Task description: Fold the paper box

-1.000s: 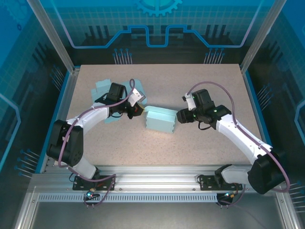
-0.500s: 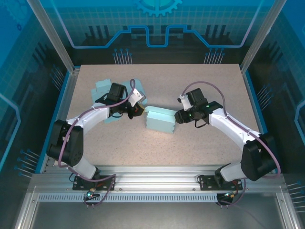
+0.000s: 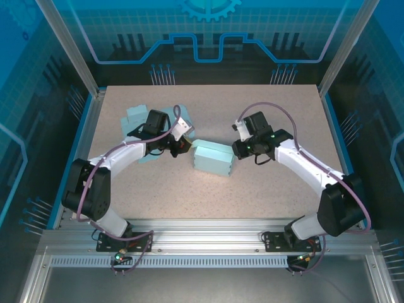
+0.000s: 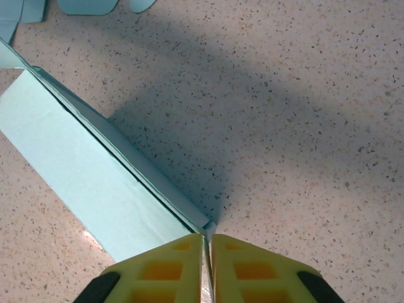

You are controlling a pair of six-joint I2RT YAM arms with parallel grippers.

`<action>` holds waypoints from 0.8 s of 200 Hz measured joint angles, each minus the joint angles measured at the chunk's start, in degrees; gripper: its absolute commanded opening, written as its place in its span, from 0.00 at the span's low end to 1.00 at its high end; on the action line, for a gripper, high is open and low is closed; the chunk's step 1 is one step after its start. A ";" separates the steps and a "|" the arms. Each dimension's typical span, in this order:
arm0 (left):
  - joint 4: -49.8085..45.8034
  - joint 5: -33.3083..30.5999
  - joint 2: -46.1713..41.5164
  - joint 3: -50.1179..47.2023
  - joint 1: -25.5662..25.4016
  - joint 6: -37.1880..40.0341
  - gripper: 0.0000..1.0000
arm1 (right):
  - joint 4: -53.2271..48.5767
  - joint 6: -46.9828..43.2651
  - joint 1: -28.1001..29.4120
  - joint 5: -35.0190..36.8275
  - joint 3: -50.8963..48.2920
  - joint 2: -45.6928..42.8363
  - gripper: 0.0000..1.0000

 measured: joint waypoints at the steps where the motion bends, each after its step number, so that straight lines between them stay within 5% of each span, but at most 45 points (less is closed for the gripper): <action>1: 0.09 -0.07 -0.04 -0.02 -0.04 -0.09 0.00 | -0.04 0.04 0.02 0.04 0.02 0.04 0.12; 160: 19.85 -32.94 -12.44 -17.07 -17.42 -16.17 0.00 | -2.86 13.22 8.70 21.88 5.09 3.08 0.08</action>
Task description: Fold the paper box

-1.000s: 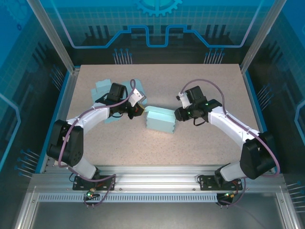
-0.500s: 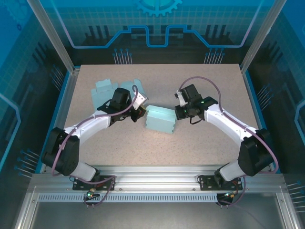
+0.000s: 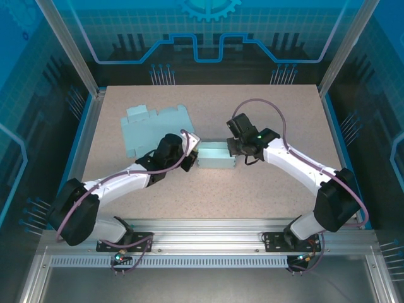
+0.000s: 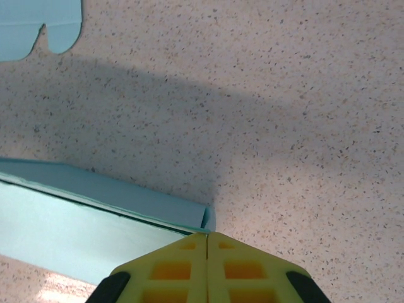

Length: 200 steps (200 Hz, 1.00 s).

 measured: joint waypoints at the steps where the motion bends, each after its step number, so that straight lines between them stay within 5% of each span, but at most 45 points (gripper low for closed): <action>1: 0.09 -0.15 -0.02 -0.04 -0.09 0.02 0.00 | 0.07 0.09 0.04 0.11 0.00 0.02 0.08; 82: 4.63 -8.37 1.16 -1.46 -3.74 -4.55 0.00 | 3.63 5.14 2.38 6.36 -0.02 2.99 0.08; 200: 6.29 -10.19 2.97 -1.46 -4.42 -5.99 0.00 | 13.75 8.39 3.98 12.26 -6.45 1.68 0.06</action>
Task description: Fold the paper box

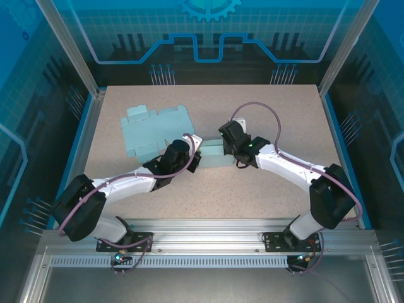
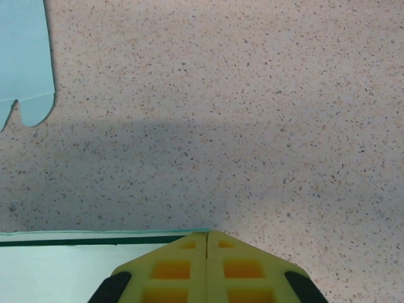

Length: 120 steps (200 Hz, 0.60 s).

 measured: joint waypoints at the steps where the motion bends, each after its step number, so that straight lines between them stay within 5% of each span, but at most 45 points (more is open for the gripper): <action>1: 0.00 0.00 0.00 0.00 0.00 0.00 0.00 | 0.07 0.02 0.00 0.02 -0.09 -0.07 0.06; 97: 0.24 -0.15 0.00 0.00 -0.11 -0.20 0.00 | 6.27 -0.22 0.52 0.46 -6.56 -4.13 0.07; 120: 0.20 -0.11 0.00 0.02 -0.11 -0.63 0.19 | 7.52 -0.22 0.52 0.50 -7.30 -4.39 0.07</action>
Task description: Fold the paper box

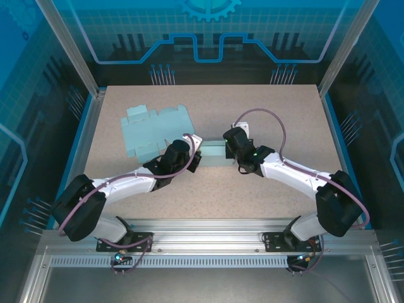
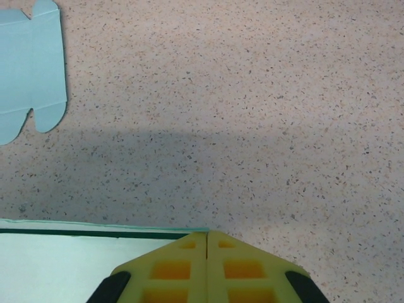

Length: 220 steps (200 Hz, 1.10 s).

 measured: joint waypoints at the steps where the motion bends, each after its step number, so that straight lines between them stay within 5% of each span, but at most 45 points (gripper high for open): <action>1: -0.02 0.00 0.00 0.00 0.00 0.02 0.19 | 0.04 0.00 0.00 0.00 -0.02 0.00 0.07; 53: -5.86 0.90 -0.31 3.82 -0.24 1.07 0.46 | 0.50 -0.59 0.11 -0.44 -0.44 -0.44 0.07; 91: -11.67 0.98 -3.04 9.44 0.72 3.69 0.52 | 0.48 -1.09 0.39 -0.74 -0.81 -0.85 0.07; 160: -22.43 6.38 -5.46 14.56 10.23 6.84 0.47 | 0.46 -1.55 0.39 -0.76 -0.81 -0.87 0.07; 220: -28.11 12.17 1.16 18.95 10.58 7.80 0.37 | 0.42 -1.57 0.44 -0.96 -0.81 -0.96 0.07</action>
